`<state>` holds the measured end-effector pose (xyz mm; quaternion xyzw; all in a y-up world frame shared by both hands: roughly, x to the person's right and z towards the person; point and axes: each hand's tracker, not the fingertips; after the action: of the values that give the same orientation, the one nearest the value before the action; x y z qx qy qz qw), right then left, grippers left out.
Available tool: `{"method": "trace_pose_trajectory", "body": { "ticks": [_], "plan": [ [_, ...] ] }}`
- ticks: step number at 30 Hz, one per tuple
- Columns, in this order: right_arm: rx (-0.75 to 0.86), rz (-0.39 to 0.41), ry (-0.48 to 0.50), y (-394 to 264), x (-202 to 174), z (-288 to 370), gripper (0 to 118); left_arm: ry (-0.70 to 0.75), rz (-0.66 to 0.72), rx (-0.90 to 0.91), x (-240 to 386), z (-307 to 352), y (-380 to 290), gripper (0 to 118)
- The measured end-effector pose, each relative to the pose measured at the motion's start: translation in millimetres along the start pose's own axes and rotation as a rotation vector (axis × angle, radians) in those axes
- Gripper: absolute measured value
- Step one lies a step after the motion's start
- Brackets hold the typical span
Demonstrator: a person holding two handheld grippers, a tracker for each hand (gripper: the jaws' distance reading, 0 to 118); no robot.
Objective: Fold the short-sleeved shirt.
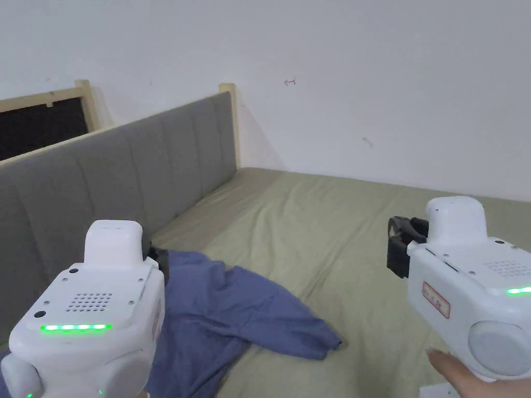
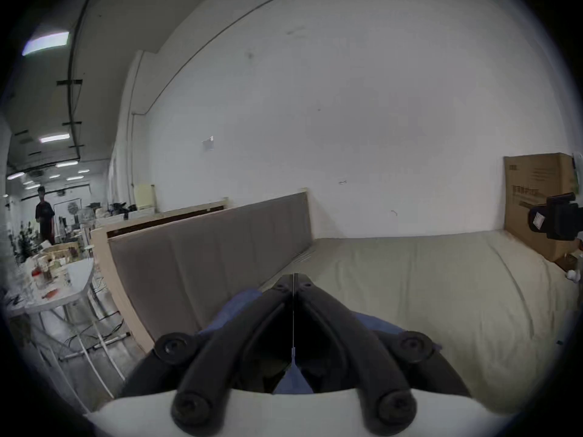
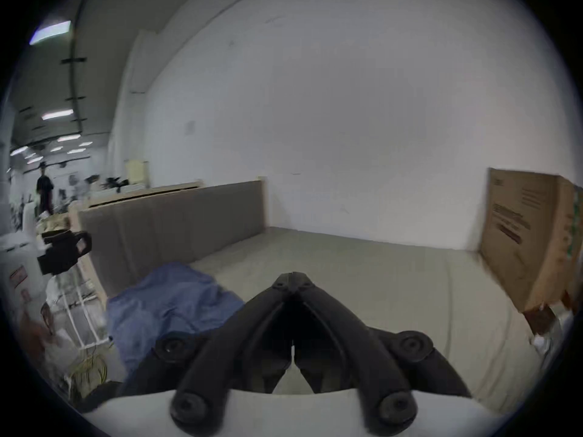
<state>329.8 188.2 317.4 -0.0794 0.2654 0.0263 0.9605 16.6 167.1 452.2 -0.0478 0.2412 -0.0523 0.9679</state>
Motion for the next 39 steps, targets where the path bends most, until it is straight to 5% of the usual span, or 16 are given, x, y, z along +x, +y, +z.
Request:
{"method": "trace_pose_trajectory", "body": {
  "ticks": [6, 13, 14, 16, 24, 27, 31, 33, 35, 36, 39],
  "plan": [
    [-0.044, 0.023, 0.032, -10.0, 8.4, 4.4, 0, -0.065, 0.134, -0.087, -20.5, -39.0, 0.7, 0],
    [-0.264, -0.009, -0.023, -58.8, 56.6, 14.4, 0, -0.367, 0.234, -0.844, -66.9, -225.9, -49.0, 1],
    [-0.291, -0.005, -0.034, -65.6, 62.8, 14.0, 0, -0.359, 0.278, -0.903, -68.6, -240.8, -64.7, 16],
    [-0.356, -0.002, -0.055, -80.9, 72.4, 15.0, 0, -0.254, 0.278, -1.023, -68.2, -268.1, -95.4, 95],
    [-0.499, -0.065, -0.089, -115.4, 97.8, 18.5, 0, -0.145, 0.076, -1.141, -38.6, -318.9, -204.4, 103],
    [-0.511, -0.102, -0.098, -119.0, 99.5, 19.4, 0, -0.102, 0.008, -0.988, -24.6, -307.3, -215.2, 118],
    [-0.511, -0.117, -0.112, -118.2, 98.3, 18.5, 0, -0.092, 0.011, -1.015, -25.4, -309.2, -212.2, 117],
    [-0.503, -0.128, -0.108, -116.2, 97.7, 18.4, 0, -0.116, 0.044, -1.024, -29.3, -309.6, -199.0, 107],
    [-0.493, -0.136, -0.101, -112.8, 97.1, 19.2, 0, -0.155, 0.029, -0.953, -35.7, -295.6, -182.3, 53],
    [-0.488, -0.139, -0.098, -111.2, 96.8, 20.3, 0, -0.149, 0.011, -0.919, -39.8, -289.7, -172.3, 5],
    [-0.461, -0.159, -0.092, -105.5, 97.0, 27.3, 0, -0.176, 0.016, -0.801, -63.9, -264.3, -137.7, 0]
  ]
}}
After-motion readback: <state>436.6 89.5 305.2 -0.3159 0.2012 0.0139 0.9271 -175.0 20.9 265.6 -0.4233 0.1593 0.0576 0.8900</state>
